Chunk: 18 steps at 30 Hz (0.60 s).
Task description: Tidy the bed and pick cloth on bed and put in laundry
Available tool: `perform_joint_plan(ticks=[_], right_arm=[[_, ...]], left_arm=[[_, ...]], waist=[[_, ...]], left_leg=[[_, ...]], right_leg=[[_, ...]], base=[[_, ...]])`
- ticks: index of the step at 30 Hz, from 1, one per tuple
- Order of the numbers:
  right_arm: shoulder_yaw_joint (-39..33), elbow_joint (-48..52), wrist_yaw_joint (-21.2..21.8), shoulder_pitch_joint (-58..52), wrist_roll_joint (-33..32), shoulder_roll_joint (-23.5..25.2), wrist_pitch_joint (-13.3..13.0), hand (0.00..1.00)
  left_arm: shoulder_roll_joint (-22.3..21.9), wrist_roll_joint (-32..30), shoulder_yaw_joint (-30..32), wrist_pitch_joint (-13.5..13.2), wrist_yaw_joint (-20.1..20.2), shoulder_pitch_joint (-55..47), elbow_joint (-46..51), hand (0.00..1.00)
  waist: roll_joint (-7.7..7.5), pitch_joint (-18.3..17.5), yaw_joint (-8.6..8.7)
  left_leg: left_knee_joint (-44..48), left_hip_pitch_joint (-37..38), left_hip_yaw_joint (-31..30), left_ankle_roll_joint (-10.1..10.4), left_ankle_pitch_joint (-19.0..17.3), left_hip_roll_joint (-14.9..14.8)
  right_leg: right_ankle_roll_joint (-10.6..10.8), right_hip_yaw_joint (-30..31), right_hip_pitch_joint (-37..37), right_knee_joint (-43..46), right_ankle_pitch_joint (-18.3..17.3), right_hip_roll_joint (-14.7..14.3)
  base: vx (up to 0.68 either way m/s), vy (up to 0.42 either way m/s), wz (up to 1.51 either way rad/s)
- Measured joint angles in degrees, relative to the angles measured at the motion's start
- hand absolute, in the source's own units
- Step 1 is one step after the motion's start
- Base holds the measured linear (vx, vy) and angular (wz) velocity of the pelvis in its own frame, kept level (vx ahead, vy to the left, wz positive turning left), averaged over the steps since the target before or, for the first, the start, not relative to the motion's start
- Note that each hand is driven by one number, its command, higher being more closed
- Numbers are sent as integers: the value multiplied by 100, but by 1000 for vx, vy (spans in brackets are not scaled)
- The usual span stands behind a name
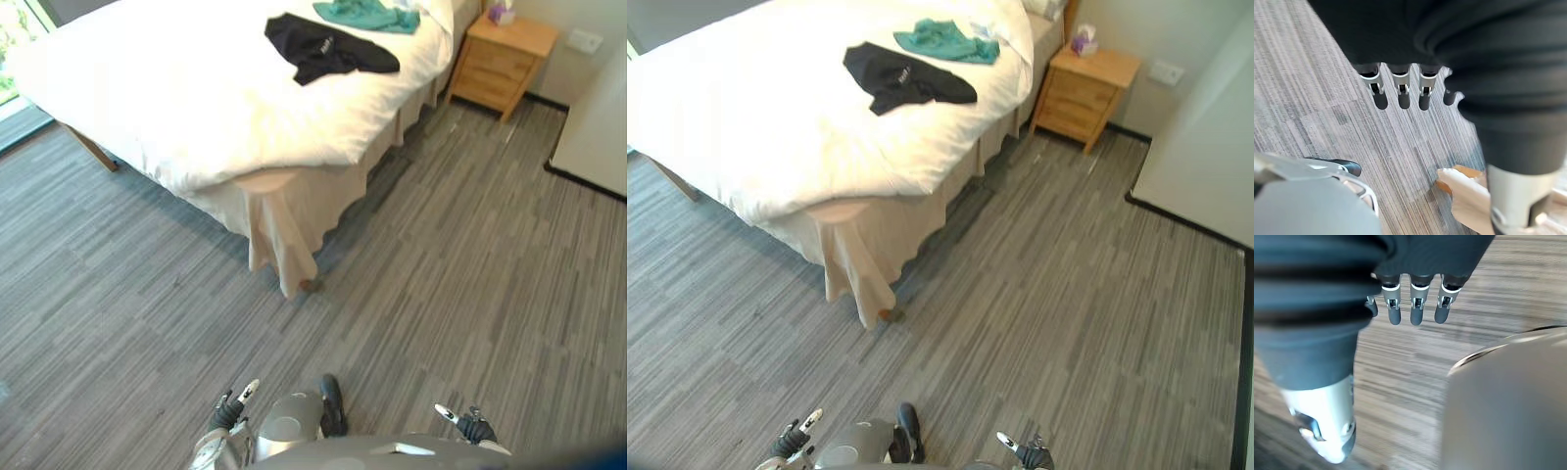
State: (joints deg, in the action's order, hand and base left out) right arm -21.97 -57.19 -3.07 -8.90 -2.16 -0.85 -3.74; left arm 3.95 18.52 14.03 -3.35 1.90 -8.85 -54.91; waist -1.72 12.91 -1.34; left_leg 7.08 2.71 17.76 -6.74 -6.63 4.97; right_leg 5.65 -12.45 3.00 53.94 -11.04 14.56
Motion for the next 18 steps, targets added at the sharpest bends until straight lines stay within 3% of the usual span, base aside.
perform_joint_plan(ticks=[2,4,6,8,9,11,12,13,16,18], right_arm=[[15,-6,17,-57,-6,15,-1,0],[-14,-7,42,-154,-35,48,-39,0],[-114,-8,45,-369,-191,149,-45,0],[-199,42,54,-465,-318,221,-51,0],[-152,83,63,-500,-301,216,-46,0],[40,111,55,-535,-228,213,-41,0],[47,108,55,-549,-190,207,-31,0],[55,126,58,-496,-150,94,-14,0],[155,172,30,-432,-8,-51,182,0],[147,217,1,-423,133,-77,279,0]], left_arm=[[94,7,-259,-65,24,-2,-48,0],[88,6,-375,-67,30,85,-65,0],[-125,-9,-421,-69,72,207,-71,0],[-246,-109,-164,-116,69,223,-29,0],[-381,-115,173,-171,68,173,21,0],[-458,-111,462,-230,67,82,131,0],[-495,-111,541,-238,65,60,145,0],[-617,-110,646,-209,55,26,126,0],[-807,-67,698,-268,15,49,196,0],[-790,123,692,-322,14,53,189,0]], waist=[[70,27,130],[79,34,236],[106,32,273],[161,18,243],[170,13,216],[59,-53,169],[58,-56,166],[211,-79,178],[360,-105,188],[383,-98,199]], left_leg=[[-258,507,-468,-2,-19,1],[-297,727,-914,-3,-97,-7],[-279,950,-1487,-44,-269,-61],[-152,1075,-1846,47,-503,-205],[182,1078,-2047,208,-788,-325],[507,1106,-2167,476,-1192,-394],[552,1173,-2172,564,-1305,-457],[564,1298,-2055,755,-1398,-733],[1020,1151,-1691,1104,-977,-1078],[2083,633,-1574,1222,-819,-1350]], right_leg=[[-11,-192,-642,-81,-553,-225],[-61,-250,-1054,-625,-654,-319],[-117,-106,-1374,-1967,-442,-378],[-184,115,-1530,-2999,-9,-477],[-214,284,-1575,-3573,350,-581],[-308,387,-1485,-4023,677,-631],[-328,387,-1440,-4024,1146,-640],[-489,145,-1445,-3681,1170,-761],[-717,-286,-1323,-3247,447,-836],[-773,-631,-834,-3638,358,-880]], base=[[284,-3,97],[303,-106,148],[452,-207,168],[443,-223,106],[380,-220,73],[463,-301,47],[669,-445,29],[554,-362,31],[543,-355,56],[417,-310,82]])
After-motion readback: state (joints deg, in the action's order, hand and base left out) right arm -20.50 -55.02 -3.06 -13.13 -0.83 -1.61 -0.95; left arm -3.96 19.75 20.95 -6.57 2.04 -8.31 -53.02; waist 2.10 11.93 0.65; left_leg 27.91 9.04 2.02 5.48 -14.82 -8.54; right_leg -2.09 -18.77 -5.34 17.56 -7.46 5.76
